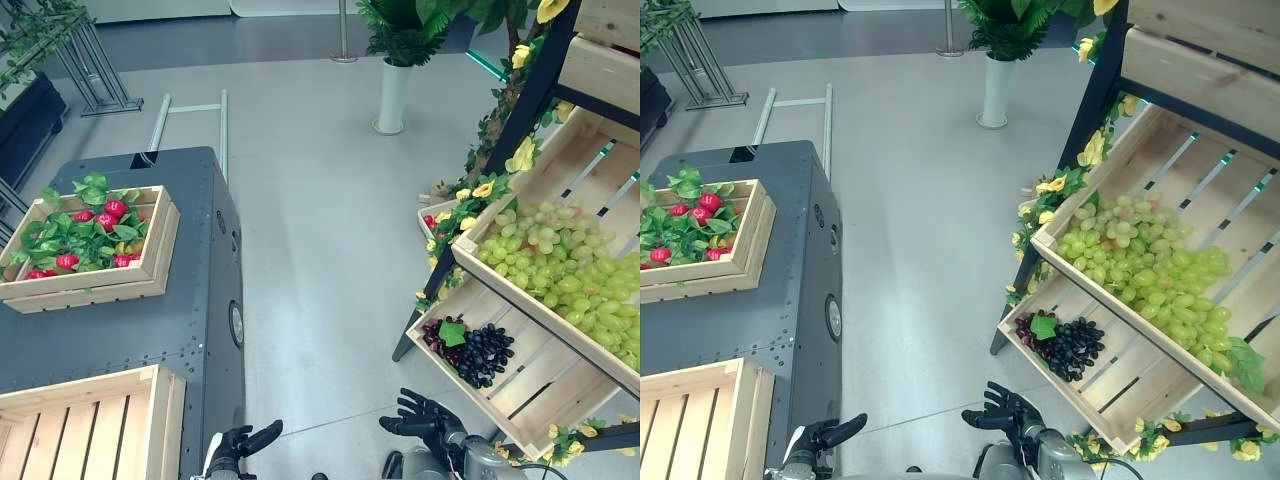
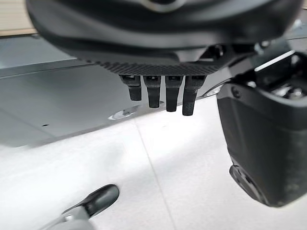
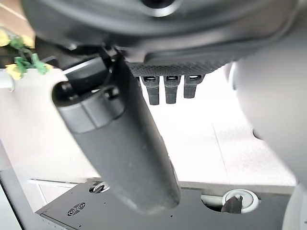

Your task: Pick up the fruits from the basket on one side to the basket on the other side

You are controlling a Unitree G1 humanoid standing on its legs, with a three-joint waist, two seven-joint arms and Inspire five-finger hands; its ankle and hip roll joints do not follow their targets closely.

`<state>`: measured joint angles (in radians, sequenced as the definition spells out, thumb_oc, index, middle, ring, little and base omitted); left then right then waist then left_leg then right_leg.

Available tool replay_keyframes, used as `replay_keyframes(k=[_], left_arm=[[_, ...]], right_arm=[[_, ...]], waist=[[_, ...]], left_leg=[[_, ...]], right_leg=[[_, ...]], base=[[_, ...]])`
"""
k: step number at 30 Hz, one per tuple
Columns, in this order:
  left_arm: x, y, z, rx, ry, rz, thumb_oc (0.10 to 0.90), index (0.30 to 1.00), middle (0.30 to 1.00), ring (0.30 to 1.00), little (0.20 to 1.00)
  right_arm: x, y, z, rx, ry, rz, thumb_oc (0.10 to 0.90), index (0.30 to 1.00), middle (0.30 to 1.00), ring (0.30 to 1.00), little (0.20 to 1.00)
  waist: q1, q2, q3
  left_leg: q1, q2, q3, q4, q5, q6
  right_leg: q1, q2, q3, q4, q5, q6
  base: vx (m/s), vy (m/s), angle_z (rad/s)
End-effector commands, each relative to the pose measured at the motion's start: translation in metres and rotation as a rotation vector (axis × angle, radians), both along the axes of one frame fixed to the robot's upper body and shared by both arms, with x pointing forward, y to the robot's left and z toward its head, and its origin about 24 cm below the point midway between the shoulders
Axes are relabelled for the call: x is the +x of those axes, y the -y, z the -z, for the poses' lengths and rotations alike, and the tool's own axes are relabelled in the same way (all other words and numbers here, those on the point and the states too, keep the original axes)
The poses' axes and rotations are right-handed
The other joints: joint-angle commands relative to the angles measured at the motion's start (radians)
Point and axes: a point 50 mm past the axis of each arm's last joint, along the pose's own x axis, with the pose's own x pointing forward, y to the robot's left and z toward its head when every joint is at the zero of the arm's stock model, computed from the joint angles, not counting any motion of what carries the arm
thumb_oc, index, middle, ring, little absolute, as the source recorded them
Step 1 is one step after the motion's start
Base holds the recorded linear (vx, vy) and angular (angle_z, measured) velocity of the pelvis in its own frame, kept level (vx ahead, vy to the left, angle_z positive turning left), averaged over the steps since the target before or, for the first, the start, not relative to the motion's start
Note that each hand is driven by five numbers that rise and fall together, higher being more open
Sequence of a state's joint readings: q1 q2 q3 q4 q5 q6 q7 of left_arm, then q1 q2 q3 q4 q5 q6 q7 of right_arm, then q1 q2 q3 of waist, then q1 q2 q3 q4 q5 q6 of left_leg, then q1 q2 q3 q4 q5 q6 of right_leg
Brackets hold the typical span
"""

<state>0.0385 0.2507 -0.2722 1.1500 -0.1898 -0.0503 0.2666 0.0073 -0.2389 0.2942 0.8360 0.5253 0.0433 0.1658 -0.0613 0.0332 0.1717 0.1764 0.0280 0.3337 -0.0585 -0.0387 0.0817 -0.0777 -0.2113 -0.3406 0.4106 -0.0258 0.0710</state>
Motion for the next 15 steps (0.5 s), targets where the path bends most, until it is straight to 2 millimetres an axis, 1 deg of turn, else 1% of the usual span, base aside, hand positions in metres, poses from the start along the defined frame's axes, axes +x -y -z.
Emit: replay_keyframes(k=[1, 2, 3, 4, 6, 7, 9, 10, 12, 13, 15], left_arm=[[0.012, -0.005, -0.003, 0.040, 0.025, 0.008, 0.800, 0.900, 0.900, 0.900, 0.900], [0.010, -0.005, -0.003, 0.044, 0.024, -0.016, 0.800, 0.900, 0.900, 0.900, 0.900], [0.009, -0.005, -0.002, 0.043, 0.024, -0.026, 0.800, 0.900, 0.900, 0.900, 0.900], [0.006, -0.004, -0.001, 0.030, 0.028, -0.102, 0.800, 0.900, 0.900, 0.900, 0.900], [0.004, -0.001, 0.000, 0.010, 0.043, -0.157, 0.800, 0.900, 0.900, 0.900, 0.900], [0.004, 0.000, 0.000, 0.005, 0.045, -0.156, 0.800, 0.900, 0.900, 0.900, 0.900], [0.008, 0.008, 0.000, -0.003, 0.060, -0.085, 0.800, 0.900, 0.900, 0.900, 0.900], [0.010, 0.010, 0.000, -0.002, 0.065, -0.067, 0.800, 0.900, 0.900, 0.900, 0.900], [0.014, 0.014, 0.000, -0.014, 0.084, -0.057, 0.800, 0.900, 0.900, 0.900, 0.900], [0.019, 0.019, -0.001, -0.035, 0.110, -0.066, 0.800, 0.900, 0.900, 0.900, 0.900], [0.024, 0.027, -0.002, -0.045, 0.136, -0.040, 0.800, 0.900, 0.900, 0.900, 0.900]], right_arm=[[0.008, -0.012, 0.000, 0.028, 0.049, 0.022, 0.800, 0.900, 0.900, 0.900, 0.900], [0.008, -0.012, 0.002, 0.029, 0.038, 0.027, 0.800, 0.900, 0.900, 0.900, 0.900], [0.008, -0.013, 0.002, 0.030, 0.034, 0.027, 0.800, 0.900, 0.900, 0.900, 0.900], [0.011, -0.012, 0.004, 0.013, 0.005, 0.038, 0.800, 0.900, 0.900, 0.900, 0.900], [0.008, -0.009, 0.008, -0.015, -0.024, 0.055, 0.800, 0.900, 0.900, 0.900, 0.900], [0.007, -0.008, 0.009, -0.019, -0.029, 0.056, 0.800, 0.900, 0.900, 0.900, 0.900], [-0.006, -0.006, 0.016, -0.037, -0.085, 0.035, 0.800, 0.900, 0.900, 0.900, 0.900], [-0.008, -0.005, 0.017, -0.037, -0.098, 0.040, 0.800, 0.900, 0.900, 0.900, 0.900], [-0.017, -0.003, 0.021, 0.001, -0.146, 0.104, 0.800, 0.900, 0.900, 0.900, 0.900], [-0.027, 0.000, 0.026, 0.032, -0.194, 0.185, 0.800, 0.900, 0.900, 0.900, 0.900], [-0.035, 0.002, 0.029, 0.029, -0.221, 0.220, 0.800, 0.900, 0.900, 0.900, 0.900]], waist=[[0.021, -0.008, -0.036], [0.032, -0.017, -0.045], [0.036, -0.020, -0.048], [0.053, -0.028, -0.060], [0.055, -0.032, -0.072], [0.055, -0.033, -0.073], [0.051, -0.041, -0.080], [0.050, -0.042, -0.082], [0.046, -0.043, -0.084], [0.040, -0.044, -0.087], [0.032, -0.043, -0.091]], left_leg=[[0.012, -0.038, -0.085, -0.029, -0.058, -0.044], [0.011, -0.037, -0.069, -0.029, -0.060, -0.048], [0.011, -0.038, -0.063, -0.029, -0.060, -0.050], [0.012, -0.035, -0.044, -0.029, -0.056, -0.058], [0.011, -0.029, -0.050, -0.029, -0.057, -0.061], [0.010, -0.029, -0.053, -0.029, -0.056, -0.060], [0.011, -0.020, -0.060, -0.023, -0.050, -0.065], [0.011, -0.018, -0.059, -0.022, -0.050, -0.066], [0.014, -0.014, -0.055, -0.022, -0.050, -0.067], [0.021, -0.011, -0.051, -0.024, -0.050, -0.067], [0.031, -0.009, -0.047, -0.026, -0.051, -0.066]], right_leg=[[0.180, 0.062, 0.041, -0.344, -0.013, 0.015], [0.201, 0.075, 0.029, -0.415, -0.002, 0.028], [0.209, 0.077, 0.025, -0.439, 0.006, 0.031], [0.226, 0.086, 0.014, -0.498, 0.034, 0.042], [0.230, 0.108, 0.048, -0.498, 0.026, 0.028], [0.232, 0.113, 0.055, -0.498, 0.023, 0.025], [0.237, 0.133, 0.072, -0.498, 0.012, 0.006], [0.237, 0.135, 0.075, -0.498, 0.010, 0.004], [0.241, 0.139, 0.077, -0.498, 0.005, -0.001], [0.247, 0.147, 0.083, -0.498, 0.000, -0.005], [0.255, 0.155, 0.092, -0.498, -0.004, -0.011]], base=[[-0.07, -0.307, -0.27], [-0.06, -0.292, -0.31], [-0.08, -0.317, -0.47], [-0.08, -0.274, -0.54], [-0.05, -0.258, -0.58], [-0.01, -0.225, -0.35], [-0.03, -0.219, -0.10], [-0.04, -0.142, 0.00], [-0.02, -0.085, -0.02], [0.01, -0.085, -0.04], [0.03, -0.065, -0.03]])
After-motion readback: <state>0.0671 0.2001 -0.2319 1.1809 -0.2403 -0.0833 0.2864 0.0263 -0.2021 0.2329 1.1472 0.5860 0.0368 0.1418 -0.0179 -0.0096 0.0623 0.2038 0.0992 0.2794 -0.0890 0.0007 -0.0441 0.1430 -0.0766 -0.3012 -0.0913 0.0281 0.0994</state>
